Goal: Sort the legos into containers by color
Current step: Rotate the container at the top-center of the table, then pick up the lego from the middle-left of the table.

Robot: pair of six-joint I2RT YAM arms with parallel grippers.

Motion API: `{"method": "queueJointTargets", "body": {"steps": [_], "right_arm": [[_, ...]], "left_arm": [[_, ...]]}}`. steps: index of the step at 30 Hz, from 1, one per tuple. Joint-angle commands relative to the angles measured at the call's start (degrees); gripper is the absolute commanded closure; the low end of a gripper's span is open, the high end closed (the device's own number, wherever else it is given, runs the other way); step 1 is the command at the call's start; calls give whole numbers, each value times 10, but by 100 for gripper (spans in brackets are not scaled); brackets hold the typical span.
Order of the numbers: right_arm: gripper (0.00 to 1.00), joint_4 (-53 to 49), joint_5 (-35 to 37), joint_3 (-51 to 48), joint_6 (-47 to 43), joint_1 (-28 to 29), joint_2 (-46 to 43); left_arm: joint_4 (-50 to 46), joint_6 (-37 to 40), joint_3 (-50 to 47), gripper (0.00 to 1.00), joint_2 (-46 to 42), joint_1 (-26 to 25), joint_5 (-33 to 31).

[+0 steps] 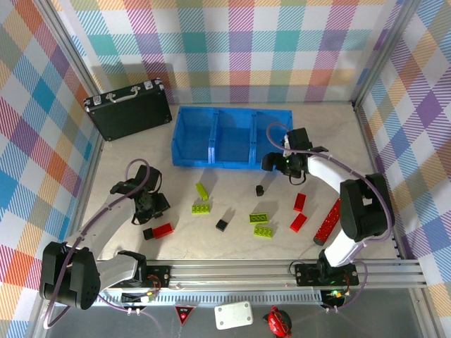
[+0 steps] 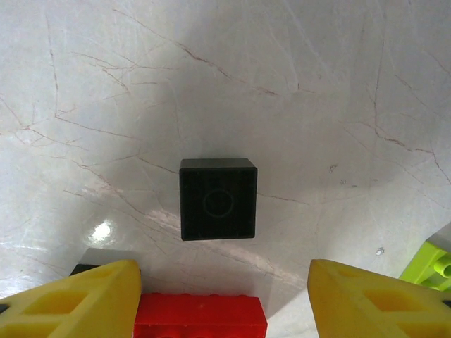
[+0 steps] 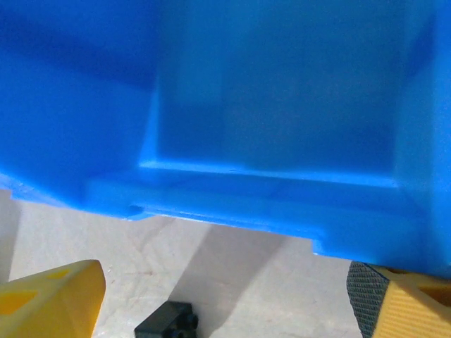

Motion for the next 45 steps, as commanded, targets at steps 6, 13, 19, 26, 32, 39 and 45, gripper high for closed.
{"method": "queueJointTargets", "body": {"steps": [6, 13, 19, 26, 32, 39, 45], "right_arm": [[10, -24, -16, 29, -17, -6, -29], [10, -64, -59, -3, -6, -6, -117], [10, -99, -53, -32, -3, -6, -200], [10, -135, -40, -32, -8, -6, -260], [10, -150, -30, -33, -12, -6, -278], [10, -159, -28, -36, -11, -6, -291], [9, -164, -24, -38, -12, -6, -302]], "left_arm": [[21, 22, 4, 40, 51, 8, -1], [30, 43, 12, 43, 90, 16, -10], [44, 51, 15, 50, 111, 21, -2], [47, 61, 24, 58, 123, 22, -2], [45, 67, 29, 63, 127, 23, 1], [39, 73, 35, 66, 125, 23, 6], [31, 81, 47, 67, 121, 23, 18]]}}
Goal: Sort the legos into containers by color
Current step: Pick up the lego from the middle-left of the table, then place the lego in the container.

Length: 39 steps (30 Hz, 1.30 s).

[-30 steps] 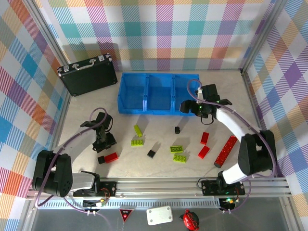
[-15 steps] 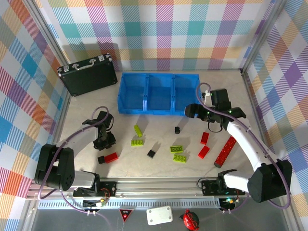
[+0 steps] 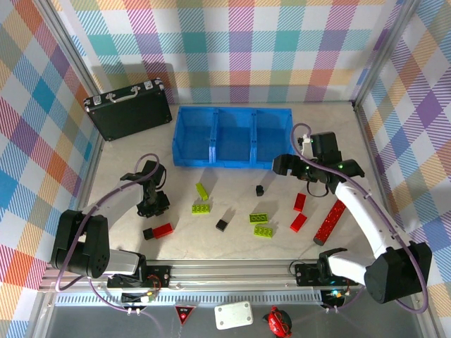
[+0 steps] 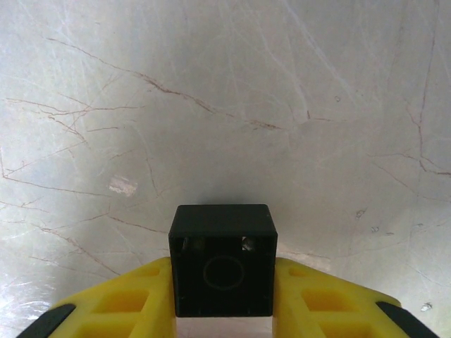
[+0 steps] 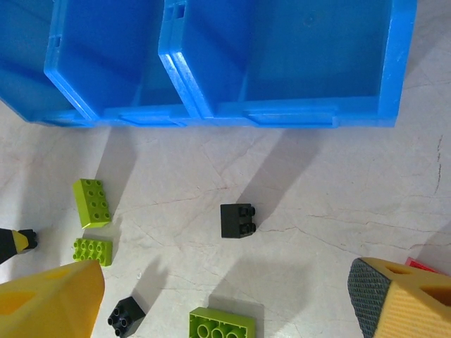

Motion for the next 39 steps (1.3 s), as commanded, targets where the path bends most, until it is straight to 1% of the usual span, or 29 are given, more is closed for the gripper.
{"method": "queueJointTargets", "body": {"steps": [1, 10, 15, 19, 25, 30, 39], "right_arm": [[10, -14, 7, -7, -3, 0, -15], [9, -17, 11, -21, -2, 0, -31], [9, -18, 16, -30, -1, 0, -42], [9, -19, 18, -37, -1, 0, -51], [8, -22, 22, -48, -1, 0, -67], [8, -29, 28, -54, -1, 0, -82], [8, -49, 39, -65, 2, 0, -119]], "left_arm": [[-15, 13, 23, 68, -6, 9, 16], [-49, 27, 73, 68, -24, 3, 24], [-64, 36, 122, 68, -15, -14, 21], [-66, 54, 175, 68, 8, -35, 18], [-65, 100, 274, 68, 82, -66, 22], [-71, 137, 376, 69, 170, -88, 31], [-113, 205, 556, 70, 329, -96, 32]]}}
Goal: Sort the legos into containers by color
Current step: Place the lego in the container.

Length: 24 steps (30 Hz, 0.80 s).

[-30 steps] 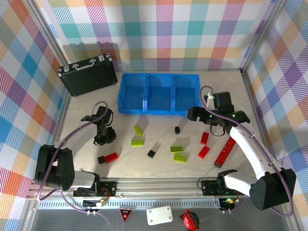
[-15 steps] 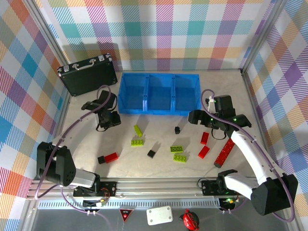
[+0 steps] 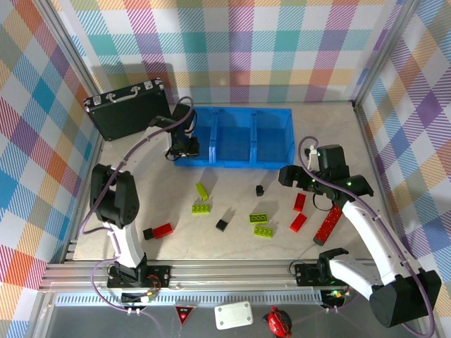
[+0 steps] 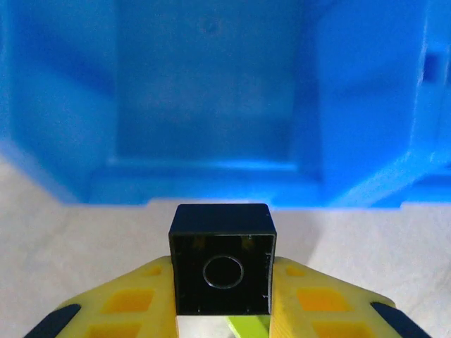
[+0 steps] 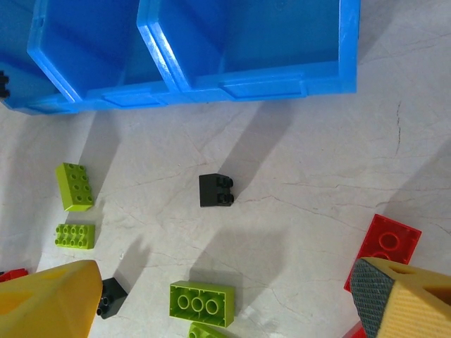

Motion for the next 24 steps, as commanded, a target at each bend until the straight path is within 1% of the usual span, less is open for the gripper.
{"method": "queueJointTargets", "body": {"steps": [1, 5, 10, 14, 20, 24], "right_arm": [[8, -21, 10, -6, 2, 0, -19], [8, -31, 16, -12, 3, 0, -38], [7, -41, 24, -17, 5, 0, -56], [7, -42, 25, -22, 6, 0, -62], [7, -40, 22, -22, 7, 0, -62], [7, -39, 21, -22, 7, 0, -62]], "left_arm": [[-44, 47, 62, 70, 46, -3, 1], [-78, 72, 115, 71, 104, -3, -3], [-102, 85, 131, 71, 140, -3, 7], [-108, 86, 118, 72, 142, -3, 14], [-106, 85, 87, 72, 117, -3, 9], [-104, 83, 93, 73, 111, -3, 16]]}}
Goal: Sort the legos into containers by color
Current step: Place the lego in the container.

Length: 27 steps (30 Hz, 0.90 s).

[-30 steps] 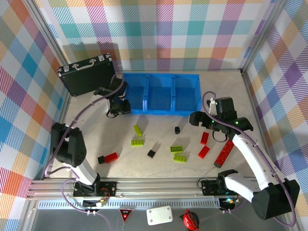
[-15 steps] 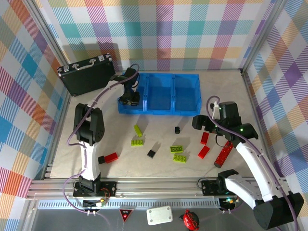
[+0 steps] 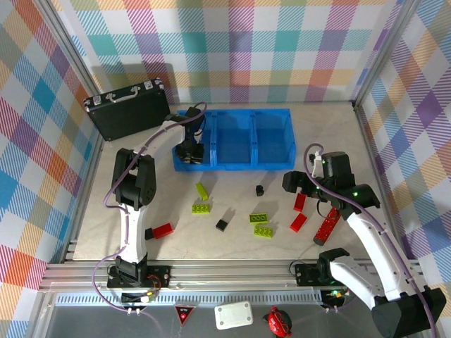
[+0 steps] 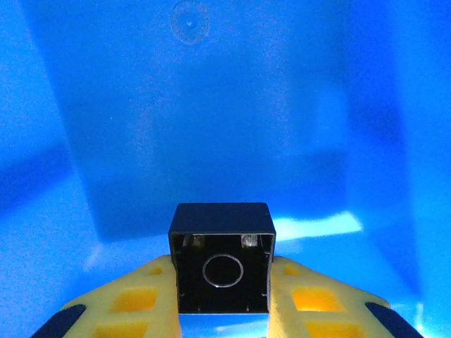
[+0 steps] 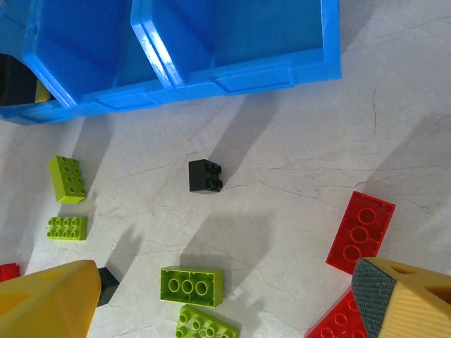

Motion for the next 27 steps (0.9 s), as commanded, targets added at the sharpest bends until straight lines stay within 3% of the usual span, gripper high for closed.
{"method": "queueJointTargets", "body": {"steps": [1, 11, 27], "right_arm": [[7, -5, 2, -6, 7, 0, -6], [6, -9, 4, -9, 6, 0, -7], [6, -16, 4, -10, 6, 0, -8]], "left_arm": [[-29, 6, 7, 73, -30, -3, 18], [-28, -35, 107, 71, 33, 4, -34], [-5, -70, 172, 70, 121, 24, -39]]}}
